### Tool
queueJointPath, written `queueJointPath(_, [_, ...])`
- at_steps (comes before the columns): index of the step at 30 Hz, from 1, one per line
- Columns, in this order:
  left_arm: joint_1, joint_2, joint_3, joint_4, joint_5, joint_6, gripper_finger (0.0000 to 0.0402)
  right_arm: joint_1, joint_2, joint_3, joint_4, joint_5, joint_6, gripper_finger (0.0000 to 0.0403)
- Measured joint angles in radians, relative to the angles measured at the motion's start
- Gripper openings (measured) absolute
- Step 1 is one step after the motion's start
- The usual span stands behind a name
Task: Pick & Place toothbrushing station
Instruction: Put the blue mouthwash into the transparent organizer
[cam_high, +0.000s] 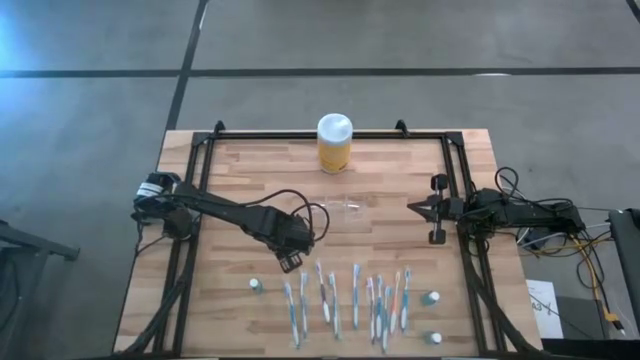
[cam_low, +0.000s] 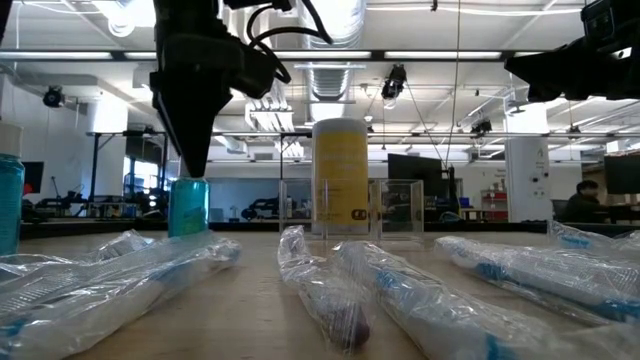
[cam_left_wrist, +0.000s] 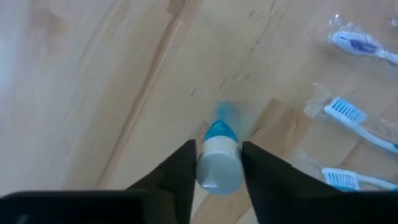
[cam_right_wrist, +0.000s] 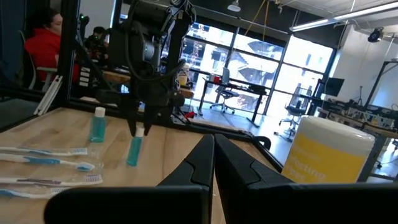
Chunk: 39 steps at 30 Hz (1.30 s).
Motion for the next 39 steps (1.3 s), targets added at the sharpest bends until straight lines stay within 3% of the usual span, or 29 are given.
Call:
queueJointPath(2, [0.000, -0.001, 0.000, 0.002, 0.000, 0.000, 0.0097, 0.000, 0.000, 0.000, 0.000, 0.000, 0.000, 0.0008])
queueJointPath(11, [0.000, -0.002, 0.009, -0.005, 0.001, 0.030, 0.0097, 0.000, 0.000, 0.000, 0.000, 0.000, 0.000, 0.0008])
queueJointPath(19, [0.001, -0.050, 0.094, -0.008, -0.007, 0.124, 0.0097, 0.000, 0.000, 0.000, 0.000, 0.000, 0.008, 0.0008])
queueJointPath(27, [0.012, -0.244, 0.096, -0.027, -0.129, 0.165, 0.0097, 0.000, 0.000, 0.000, 0.000, 0.000, 0.008, 0.0008])
queueJointPath(39, [0.035, -0.523, -0.041, -0.033, -0.202, 0.153, 0.0097, 0.000, -0.001, 0.000, 0.007, -0.001, 0.013, 0.0008])
